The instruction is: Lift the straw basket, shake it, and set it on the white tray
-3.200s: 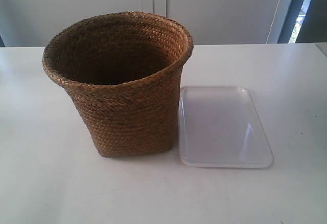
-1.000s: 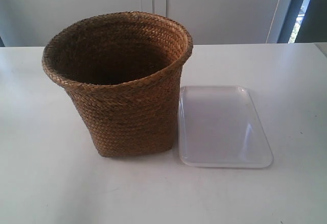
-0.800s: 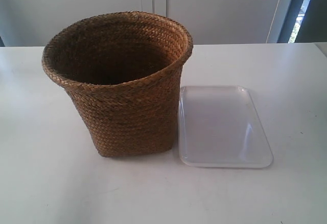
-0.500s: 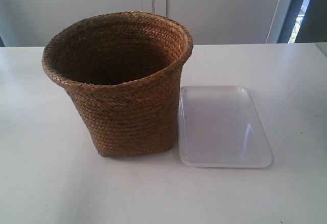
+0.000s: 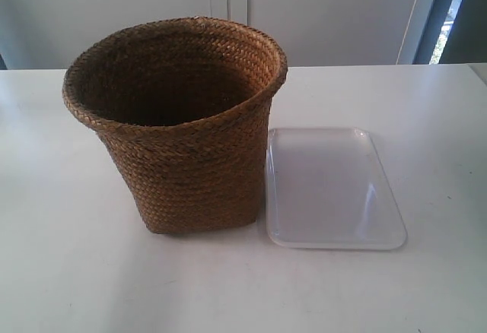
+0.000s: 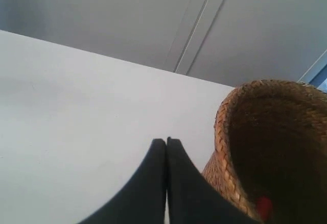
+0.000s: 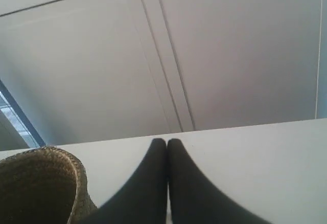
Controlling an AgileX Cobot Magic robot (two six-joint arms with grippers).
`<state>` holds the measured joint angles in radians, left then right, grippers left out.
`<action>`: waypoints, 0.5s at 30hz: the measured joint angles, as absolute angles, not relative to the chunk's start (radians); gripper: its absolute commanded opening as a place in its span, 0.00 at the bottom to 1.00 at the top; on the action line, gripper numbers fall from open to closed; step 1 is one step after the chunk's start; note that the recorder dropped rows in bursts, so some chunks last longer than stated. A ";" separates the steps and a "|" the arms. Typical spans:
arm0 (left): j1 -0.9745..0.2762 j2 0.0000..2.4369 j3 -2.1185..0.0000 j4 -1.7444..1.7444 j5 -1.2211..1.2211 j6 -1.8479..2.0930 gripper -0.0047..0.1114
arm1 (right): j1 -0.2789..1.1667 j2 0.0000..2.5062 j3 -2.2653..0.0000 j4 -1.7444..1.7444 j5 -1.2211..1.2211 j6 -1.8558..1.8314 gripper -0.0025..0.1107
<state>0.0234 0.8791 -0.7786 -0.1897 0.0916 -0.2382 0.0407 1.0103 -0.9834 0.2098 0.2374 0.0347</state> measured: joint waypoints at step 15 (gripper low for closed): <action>0.023 0.931 -0.879 -0.175 0.102 -0.218 0.04 | 0.041 1.133 -1.139 0.222 0.318 0.000 0.02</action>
